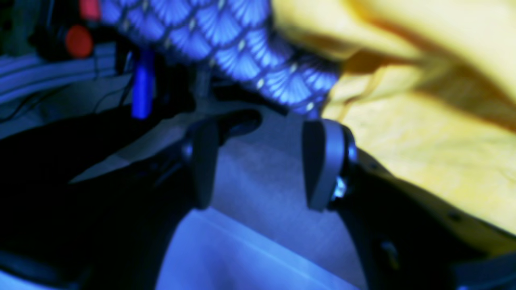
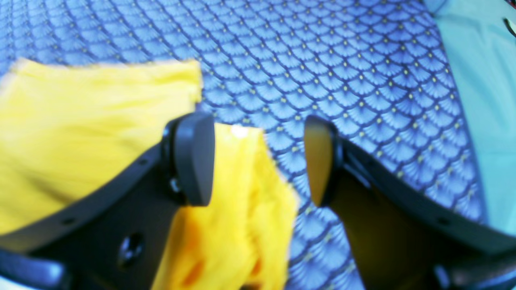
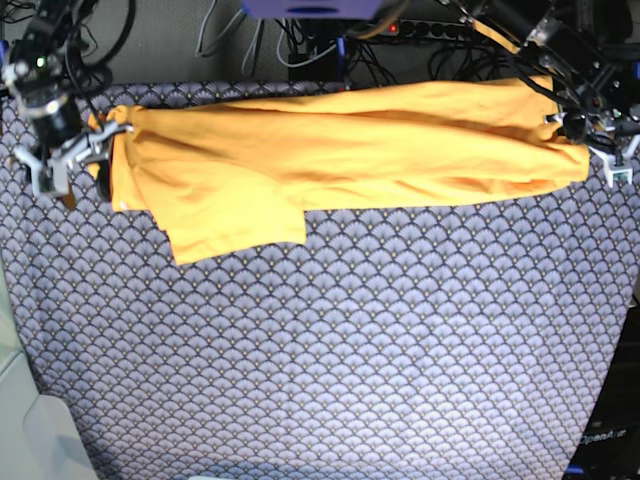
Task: Fold the T-shirt properly
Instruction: 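Move the right gripper to the folded shirt's end near the collar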
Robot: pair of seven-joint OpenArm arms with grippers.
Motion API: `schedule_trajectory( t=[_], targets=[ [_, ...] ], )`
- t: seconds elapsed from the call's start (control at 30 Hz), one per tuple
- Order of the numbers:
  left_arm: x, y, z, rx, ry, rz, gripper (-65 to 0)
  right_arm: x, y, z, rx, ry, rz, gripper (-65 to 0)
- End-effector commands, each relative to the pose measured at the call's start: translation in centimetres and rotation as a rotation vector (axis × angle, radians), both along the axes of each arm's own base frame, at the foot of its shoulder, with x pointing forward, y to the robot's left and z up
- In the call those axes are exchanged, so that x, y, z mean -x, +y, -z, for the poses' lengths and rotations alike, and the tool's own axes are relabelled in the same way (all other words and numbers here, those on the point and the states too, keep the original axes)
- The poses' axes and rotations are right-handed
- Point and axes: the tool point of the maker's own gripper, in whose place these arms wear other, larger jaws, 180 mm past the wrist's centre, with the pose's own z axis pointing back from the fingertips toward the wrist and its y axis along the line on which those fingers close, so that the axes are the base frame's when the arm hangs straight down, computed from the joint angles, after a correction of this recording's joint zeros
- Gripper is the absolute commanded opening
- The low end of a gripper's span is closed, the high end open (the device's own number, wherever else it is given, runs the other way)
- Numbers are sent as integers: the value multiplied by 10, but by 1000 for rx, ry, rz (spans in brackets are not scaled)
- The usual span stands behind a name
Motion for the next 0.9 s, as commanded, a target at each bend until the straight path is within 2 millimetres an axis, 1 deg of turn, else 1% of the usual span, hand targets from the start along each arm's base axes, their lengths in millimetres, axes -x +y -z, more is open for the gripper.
schedule_trajectory(
  t=[0.0,0.07,0.17,0.27,0.4,0.5,0.6,0.7,0.73,0.8,0.87],
  targets=[
    [-2,3,-5,-19,-11,4,-321,-15,-5,-17,40,-41,-13,-291],
    [1,3,-4,-19,-5,4,-321,-34,-9,-21,104,-6,-25,-291],
    [3,0,-2,-11,3,2,-321,-57,-5,-22,185,63,-45,-291],
    [10,0,1,-11,19,4,-321,-75,10,-20,267,132,-82,-291],
    [12,1,1,-15,26,3,-321,-92,36,1,275,207,-160,-292],
    [18,2,2,-19,41,1,-321,-100,49,24,246,267,-204,-292],
    [16,3,2,-26,20,13,-321,-106,55,39,227,307,-225,-292],
    [15,2,4,-27,6,21,-321,-113,62,44,216,323,-246,-292],
    [15,2,4,-27,8,22,-321,-115,67,46,210,325,-256,-292],
    [16,2,5,-27,10,22,-321,-119,76,44,194,315,-264,-292],
    [15,2,4,-27,6,21,-321,-119,79,44,189,310,-268,-292]
  ],
)
